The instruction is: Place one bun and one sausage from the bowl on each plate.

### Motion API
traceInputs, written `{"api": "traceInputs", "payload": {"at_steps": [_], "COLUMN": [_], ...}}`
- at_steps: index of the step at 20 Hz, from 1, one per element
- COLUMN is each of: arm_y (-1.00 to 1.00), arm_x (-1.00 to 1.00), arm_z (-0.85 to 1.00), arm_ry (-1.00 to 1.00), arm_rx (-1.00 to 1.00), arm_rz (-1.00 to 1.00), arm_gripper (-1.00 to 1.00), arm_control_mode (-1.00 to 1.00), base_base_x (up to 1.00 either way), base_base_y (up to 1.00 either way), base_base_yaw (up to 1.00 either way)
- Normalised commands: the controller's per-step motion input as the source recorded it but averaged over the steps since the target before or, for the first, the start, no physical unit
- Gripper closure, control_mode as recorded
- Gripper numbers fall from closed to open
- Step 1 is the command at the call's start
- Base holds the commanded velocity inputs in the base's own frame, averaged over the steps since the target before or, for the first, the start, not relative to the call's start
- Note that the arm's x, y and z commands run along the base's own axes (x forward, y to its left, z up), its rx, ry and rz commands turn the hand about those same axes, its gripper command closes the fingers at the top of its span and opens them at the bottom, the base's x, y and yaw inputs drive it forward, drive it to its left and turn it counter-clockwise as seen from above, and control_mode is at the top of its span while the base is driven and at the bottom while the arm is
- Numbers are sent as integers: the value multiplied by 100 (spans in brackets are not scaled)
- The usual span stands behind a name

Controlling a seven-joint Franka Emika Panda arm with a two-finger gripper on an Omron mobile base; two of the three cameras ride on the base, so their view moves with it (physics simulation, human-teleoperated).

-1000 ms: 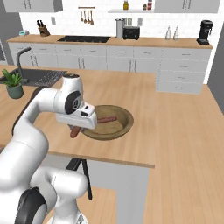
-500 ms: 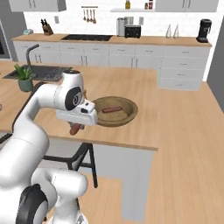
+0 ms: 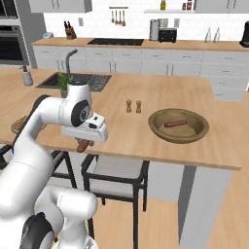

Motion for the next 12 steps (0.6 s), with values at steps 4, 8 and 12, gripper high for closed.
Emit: {"api": "traceInputs", "payload": {"at_steps": [4, 8, 12], "arm_y": [0, 0, 0], "arm_x": [0, 0, 0], "arm_z": [0, 0, 0], "arm_ry": [0, 0, 0], "arm_rx": [0, 0, 0], "arm_rz": [0, 0, 0], "arm_gripper": [100, 100, 100], "arm_control_mode": [100, 100, 100], "base_base_x": [39, 46, 17], "base_base_y": [100, 100, 90], "base_base_yaw": [0, 0, 0]}}
